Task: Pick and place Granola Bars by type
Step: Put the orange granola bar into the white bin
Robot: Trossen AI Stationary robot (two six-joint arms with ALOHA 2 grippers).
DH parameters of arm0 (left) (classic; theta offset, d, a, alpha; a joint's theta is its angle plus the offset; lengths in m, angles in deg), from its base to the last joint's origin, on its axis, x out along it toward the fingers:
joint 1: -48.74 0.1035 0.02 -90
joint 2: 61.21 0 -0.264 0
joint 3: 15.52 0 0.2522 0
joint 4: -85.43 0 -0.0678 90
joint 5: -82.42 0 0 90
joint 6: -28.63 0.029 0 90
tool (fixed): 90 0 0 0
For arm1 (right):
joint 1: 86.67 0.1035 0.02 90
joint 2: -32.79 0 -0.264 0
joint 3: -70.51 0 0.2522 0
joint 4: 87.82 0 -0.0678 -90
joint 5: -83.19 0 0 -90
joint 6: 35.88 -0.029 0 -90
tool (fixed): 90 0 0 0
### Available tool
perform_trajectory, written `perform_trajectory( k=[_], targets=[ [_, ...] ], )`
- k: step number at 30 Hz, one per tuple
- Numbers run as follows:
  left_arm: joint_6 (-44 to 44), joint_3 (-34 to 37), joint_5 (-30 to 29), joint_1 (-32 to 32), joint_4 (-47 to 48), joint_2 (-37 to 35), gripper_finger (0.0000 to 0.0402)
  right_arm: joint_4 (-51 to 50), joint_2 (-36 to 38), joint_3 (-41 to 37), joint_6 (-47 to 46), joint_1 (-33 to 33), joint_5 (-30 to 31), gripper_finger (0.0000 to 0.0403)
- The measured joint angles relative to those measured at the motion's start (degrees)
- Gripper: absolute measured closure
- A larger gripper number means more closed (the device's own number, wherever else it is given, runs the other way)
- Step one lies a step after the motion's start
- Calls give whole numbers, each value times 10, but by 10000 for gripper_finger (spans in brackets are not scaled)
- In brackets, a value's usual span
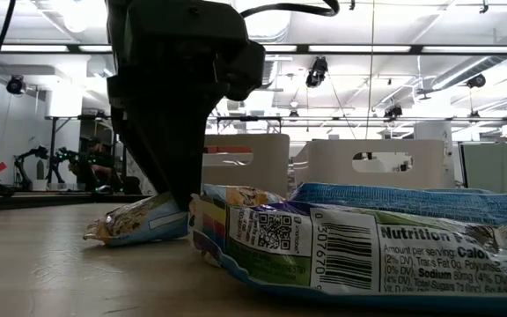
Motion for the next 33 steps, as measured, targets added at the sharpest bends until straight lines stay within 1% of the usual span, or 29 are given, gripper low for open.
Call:
perform_trajectory(
  k=[8,11,15,18,24,28,31,33],
  targets=[
    [0,-16,12,1,4,1,218,0,0,0,2,0,3,394],
    [1,-31,12,1,34,1,219,0,0,0,2,0,3,394],
    [-6,-58,10,1,104,-1,219,0,0,0,2,0,2,394],
    [-17,-79,9,0,138,-1,219,0,0,0,2,0,2,394],
    [-49,-117,7,-30,145,-3,219,1,0,0,1,0,2,394],
    [-98,-127,-31,-69,171,-3,219,1,0,0,8,0,1,394],
    [-130,-135,-74,-105,190,-4,219,2,0,0,12,0,1,394],
    [-144,-134,-112,-127,191,-4,219,4,0,0,15,0,1,394]
  ],
)
